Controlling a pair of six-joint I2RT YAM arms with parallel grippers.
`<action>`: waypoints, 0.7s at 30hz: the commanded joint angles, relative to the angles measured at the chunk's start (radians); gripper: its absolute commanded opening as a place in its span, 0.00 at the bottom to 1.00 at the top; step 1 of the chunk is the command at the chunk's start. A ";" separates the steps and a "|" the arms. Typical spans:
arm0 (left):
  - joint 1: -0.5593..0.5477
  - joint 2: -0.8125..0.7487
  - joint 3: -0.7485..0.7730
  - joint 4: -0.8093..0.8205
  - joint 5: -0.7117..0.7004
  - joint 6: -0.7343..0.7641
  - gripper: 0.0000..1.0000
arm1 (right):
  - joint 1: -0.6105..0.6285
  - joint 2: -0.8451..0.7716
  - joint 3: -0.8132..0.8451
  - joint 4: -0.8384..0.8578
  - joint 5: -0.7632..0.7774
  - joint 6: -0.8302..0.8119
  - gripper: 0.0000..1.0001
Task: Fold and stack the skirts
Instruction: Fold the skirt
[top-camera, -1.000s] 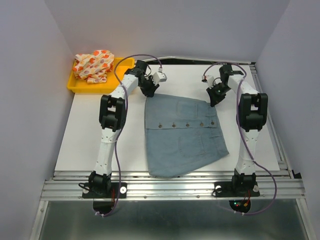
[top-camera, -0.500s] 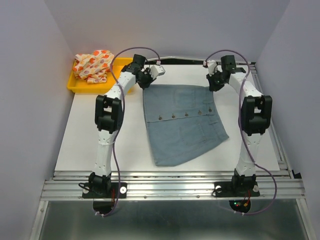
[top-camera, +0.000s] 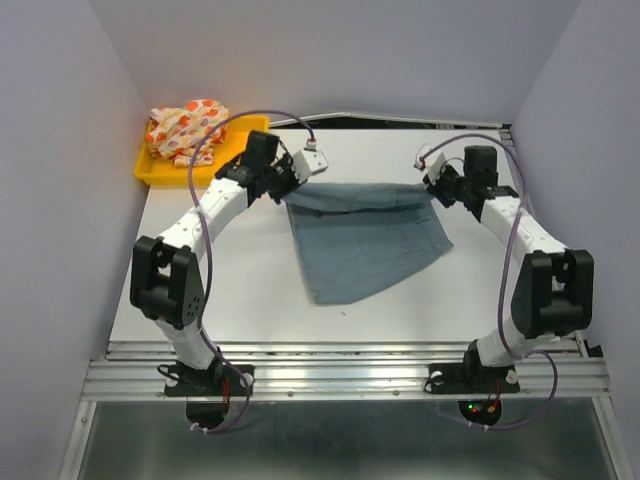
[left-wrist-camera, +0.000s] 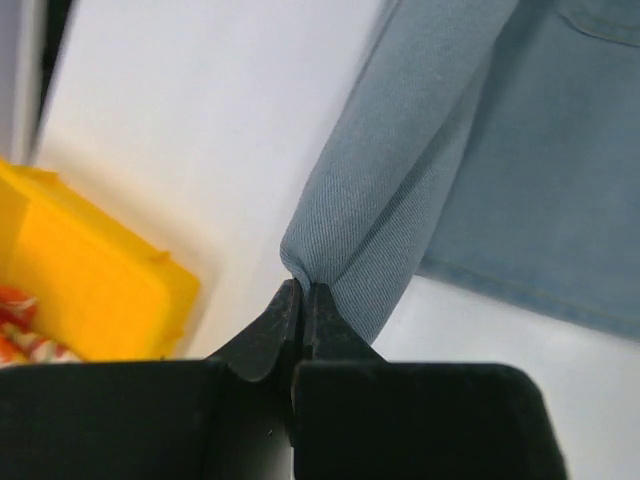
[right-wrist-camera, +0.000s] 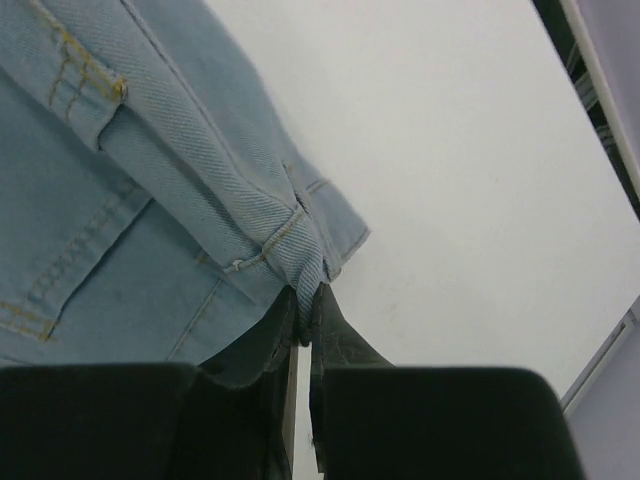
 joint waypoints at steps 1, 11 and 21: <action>-0.111 -0.134 -0.253 0.038 -0.003 -0.057 0.00 | -0.008 -0.073 -0.175 0.164 0.012 -0.124 0.01; -0.233 -0.152 -0.452 0.078 -0.020 -0.267 0.00 | -0.008 -0.060 -0.261 0.243 0.012 -0.103 0.01; -0.236 -0.234 -0.357 -0.033 -0.022 -0.322 0.00 | -0.008 -0.132 -0.188 0.231 0.017 -0.090 0.01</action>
